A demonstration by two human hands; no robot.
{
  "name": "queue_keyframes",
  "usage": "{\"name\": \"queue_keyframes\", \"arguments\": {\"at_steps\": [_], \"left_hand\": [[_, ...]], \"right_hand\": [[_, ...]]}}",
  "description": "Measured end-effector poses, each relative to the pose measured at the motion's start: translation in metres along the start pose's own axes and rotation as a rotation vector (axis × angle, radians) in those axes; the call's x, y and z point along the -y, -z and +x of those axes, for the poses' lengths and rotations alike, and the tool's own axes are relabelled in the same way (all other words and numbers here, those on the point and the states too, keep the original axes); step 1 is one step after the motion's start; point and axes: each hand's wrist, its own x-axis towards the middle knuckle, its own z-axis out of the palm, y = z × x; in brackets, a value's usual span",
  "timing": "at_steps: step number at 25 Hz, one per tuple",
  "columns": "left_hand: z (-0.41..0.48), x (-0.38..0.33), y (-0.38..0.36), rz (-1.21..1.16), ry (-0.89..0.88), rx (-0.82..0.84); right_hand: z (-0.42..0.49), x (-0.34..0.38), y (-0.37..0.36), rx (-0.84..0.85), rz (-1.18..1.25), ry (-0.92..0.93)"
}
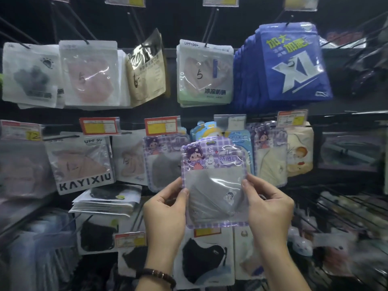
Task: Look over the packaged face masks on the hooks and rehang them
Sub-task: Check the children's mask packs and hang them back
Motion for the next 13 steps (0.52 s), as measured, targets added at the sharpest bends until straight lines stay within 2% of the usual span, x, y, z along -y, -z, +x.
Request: {"name": "queue_keyframes", "arguments": {"at_steps": [3,7,13], "left_hand": [[-0.009,0.009,-0.033,0.056,-0.051,-0.015],[-0.020,0.011,-0.080,0.010,-0.039,0.016],[-0.025,0.013,-0.129,0.013,-0.044,0.022]], "right_hand": [[0.019,-0.004,0.031,-0.037,-0.024,0.004],[0.051,-0.005,0.065,-0.074,-0.015,0.005],[0.100,-0.006,0.093,-0.050,-0.032,-0.034]]}}
